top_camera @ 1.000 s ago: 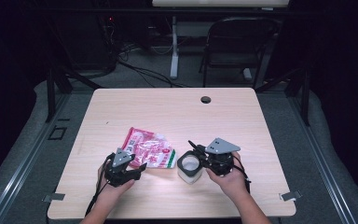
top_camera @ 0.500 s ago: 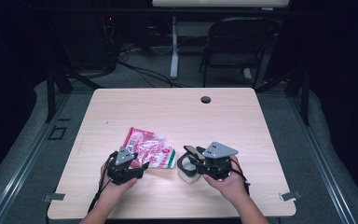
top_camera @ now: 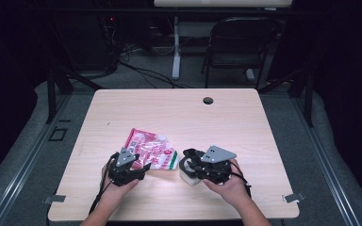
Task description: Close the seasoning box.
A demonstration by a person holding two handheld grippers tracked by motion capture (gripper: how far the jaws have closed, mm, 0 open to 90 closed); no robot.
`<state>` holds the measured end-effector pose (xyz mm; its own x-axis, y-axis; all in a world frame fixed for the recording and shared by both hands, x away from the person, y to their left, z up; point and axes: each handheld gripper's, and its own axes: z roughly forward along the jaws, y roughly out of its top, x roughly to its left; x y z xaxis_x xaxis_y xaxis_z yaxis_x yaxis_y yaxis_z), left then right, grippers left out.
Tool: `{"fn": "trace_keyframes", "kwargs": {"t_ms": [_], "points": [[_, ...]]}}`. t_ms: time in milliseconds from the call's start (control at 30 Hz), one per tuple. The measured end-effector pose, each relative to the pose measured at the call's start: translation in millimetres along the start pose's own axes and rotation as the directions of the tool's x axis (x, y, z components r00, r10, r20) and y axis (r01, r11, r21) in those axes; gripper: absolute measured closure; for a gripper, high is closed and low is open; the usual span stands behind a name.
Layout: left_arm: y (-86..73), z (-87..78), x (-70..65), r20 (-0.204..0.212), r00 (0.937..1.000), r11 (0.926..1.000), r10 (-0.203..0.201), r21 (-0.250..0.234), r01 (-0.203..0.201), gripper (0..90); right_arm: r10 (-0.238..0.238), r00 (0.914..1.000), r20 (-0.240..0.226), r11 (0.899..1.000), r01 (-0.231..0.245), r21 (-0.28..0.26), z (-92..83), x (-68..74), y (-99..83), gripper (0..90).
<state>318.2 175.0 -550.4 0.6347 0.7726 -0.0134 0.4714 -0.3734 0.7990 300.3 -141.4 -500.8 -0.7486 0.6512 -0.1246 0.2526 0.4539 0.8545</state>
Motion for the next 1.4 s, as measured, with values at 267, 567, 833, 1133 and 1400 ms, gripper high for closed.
{"fn": "trace_keyframes", "kwargs": {"t_ms": [267,567,833,1133,1400], "points": [[0.0,0.3,0.0,0.0,1.0,1.0,0.001,0.001,-0.001,39.7,0.005,1.0,-0.002,1.0,-0.005,-0.008,1.6,1.4,-0.8,51.7],[0.0,0.3,0.0,-0.002,1.0,1.0,0.003,0.004,-0.003,39.7,-0.003,1.0,-0.005,1.0,0.003,-0.003,1.9,2.1,-1.0,51.1],[-0.2,0.9,-0.1,0.0,1.0,1.0,-0.002,0.002,0.002,39.7,0.001,0.9999,-0.01,1.0,-0.001,0.002,2.6,2.9,-1.0,49.5],[-0.3,0.7,0.4,-0.001,1.0,1.0,-0.003,0.002,0.003,39.7,0.013,0.9987,-0.049,1.0,-0.013,0.002,5.4,6.9,-0.5,43.4],[-0.2,0.4,1.1,-0.004,1.0,1.0,-0.002,0.002,0.002,39.7,0.056,0.9952,-0.08,0.998,-0.059,-0.035,3.0,5.9,1.3,39.8]]}}
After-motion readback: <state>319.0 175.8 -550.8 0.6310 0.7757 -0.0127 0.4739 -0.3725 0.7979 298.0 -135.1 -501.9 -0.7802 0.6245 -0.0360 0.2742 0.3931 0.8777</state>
